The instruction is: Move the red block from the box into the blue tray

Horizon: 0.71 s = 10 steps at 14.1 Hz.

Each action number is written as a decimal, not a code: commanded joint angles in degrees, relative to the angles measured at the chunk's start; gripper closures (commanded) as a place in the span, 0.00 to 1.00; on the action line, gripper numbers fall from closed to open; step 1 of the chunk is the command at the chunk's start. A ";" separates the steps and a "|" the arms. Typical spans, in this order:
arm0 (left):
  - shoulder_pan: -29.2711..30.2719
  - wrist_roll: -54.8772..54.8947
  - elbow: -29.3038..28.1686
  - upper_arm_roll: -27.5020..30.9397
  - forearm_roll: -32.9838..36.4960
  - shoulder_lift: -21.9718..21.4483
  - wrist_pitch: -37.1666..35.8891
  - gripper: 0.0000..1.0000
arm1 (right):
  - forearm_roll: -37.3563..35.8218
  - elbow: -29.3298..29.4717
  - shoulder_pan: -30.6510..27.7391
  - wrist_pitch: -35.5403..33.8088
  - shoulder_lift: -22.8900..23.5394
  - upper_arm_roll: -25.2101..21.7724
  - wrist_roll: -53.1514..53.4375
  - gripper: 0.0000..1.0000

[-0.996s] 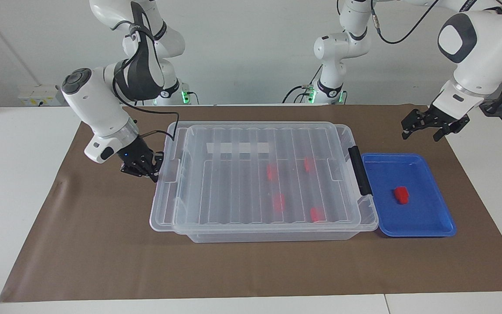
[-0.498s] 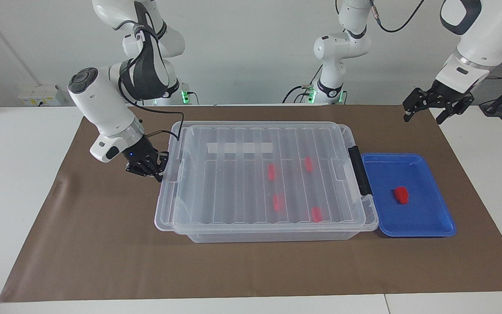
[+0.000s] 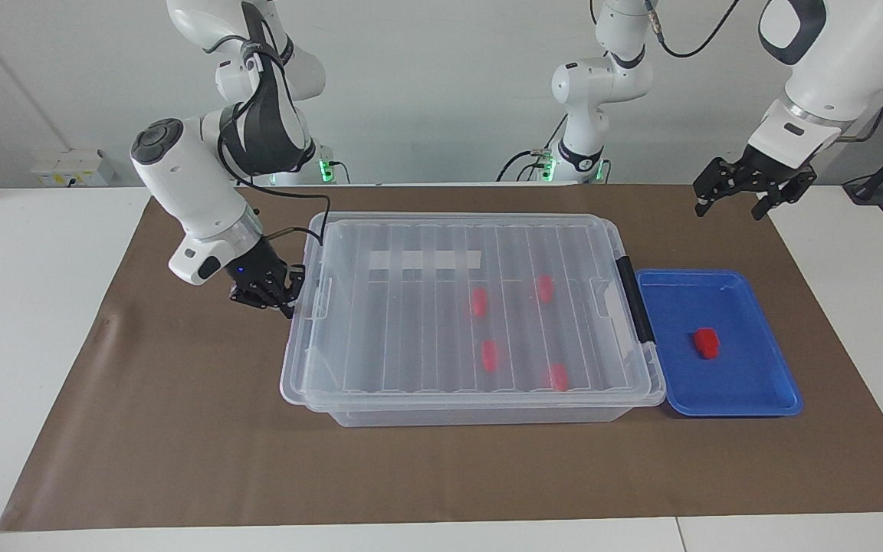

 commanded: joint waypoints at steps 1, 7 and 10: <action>-1.76 -2.11 -4.30 0.95 0.23 -2.47 2.12 0.00 | 1.72 -0.94 -0.05 2.03 0.04 0.39 0.70 1.00; -5.89 -2.46 -4.75 4.20 0.32 -3.00 2.21 0.00 | -1.43 -0.33 -0.23 1.87 -0.05 -0.04 0.09 1.00; -5.63 -2.72 -4.58 4.20 0.23 -3.00 1.95 0.00 | -11.80 3.61 -2.42 -5.05 -1.36 -0.31 1.40 1.00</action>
